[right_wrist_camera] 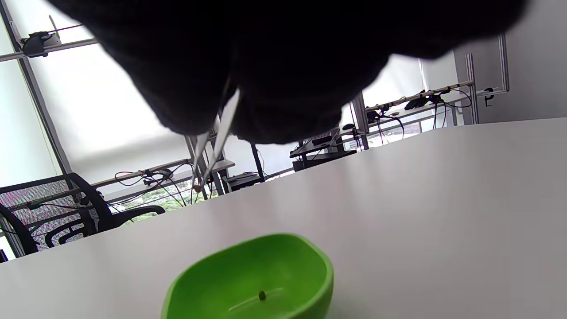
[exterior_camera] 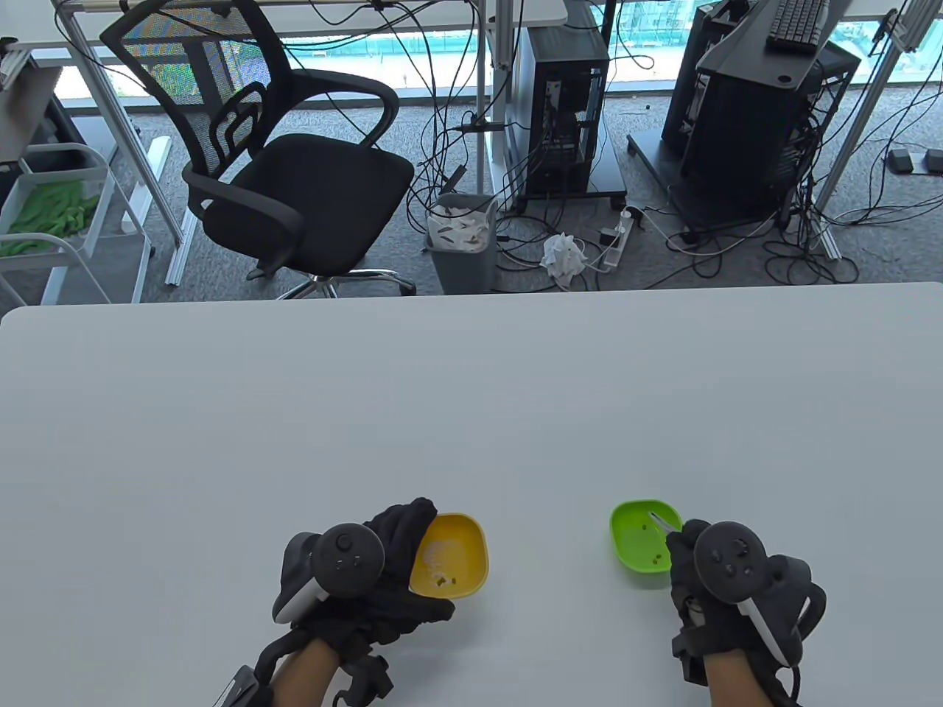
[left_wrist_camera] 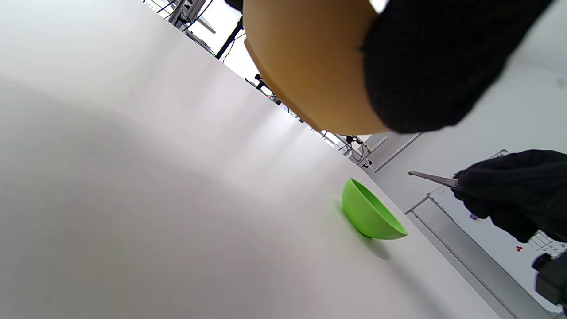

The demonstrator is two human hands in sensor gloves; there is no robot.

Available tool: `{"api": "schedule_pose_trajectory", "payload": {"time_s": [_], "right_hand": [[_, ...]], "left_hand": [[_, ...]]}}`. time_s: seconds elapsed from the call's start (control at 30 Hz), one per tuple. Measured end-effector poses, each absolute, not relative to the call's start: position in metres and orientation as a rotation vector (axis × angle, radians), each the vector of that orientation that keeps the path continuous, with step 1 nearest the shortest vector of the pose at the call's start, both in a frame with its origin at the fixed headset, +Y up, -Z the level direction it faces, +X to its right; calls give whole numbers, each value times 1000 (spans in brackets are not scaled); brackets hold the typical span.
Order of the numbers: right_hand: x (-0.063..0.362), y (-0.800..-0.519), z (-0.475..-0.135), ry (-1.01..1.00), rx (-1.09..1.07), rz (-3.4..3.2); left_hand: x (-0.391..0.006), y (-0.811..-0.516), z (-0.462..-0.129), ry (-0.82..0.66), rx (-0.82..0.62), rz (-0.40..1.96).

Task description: Pick mung beans with tweezers into small dish

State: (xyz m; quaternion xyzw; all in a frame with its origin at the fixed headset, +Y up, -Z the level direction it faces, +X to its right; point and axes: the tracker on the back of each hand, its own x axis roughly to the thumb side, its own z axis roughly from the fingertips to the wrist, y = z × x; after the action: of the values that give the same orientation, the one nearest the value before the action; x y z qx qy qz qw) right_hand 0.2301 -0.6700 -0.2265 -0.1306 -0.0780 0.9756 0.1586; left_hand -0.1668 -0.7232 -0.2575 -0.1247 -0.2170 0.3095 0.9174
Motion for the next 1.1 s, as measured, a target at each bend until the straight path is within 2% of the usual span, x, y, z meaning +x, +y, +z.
{"api": "schedule_pose_trajectory", "payload": {"time_s": [1.1], "right_hand": [[231, -679, -226, -154, -359, 2738]], "left_hand": [[-165, -724, -256, -447, -259, 627]]}}
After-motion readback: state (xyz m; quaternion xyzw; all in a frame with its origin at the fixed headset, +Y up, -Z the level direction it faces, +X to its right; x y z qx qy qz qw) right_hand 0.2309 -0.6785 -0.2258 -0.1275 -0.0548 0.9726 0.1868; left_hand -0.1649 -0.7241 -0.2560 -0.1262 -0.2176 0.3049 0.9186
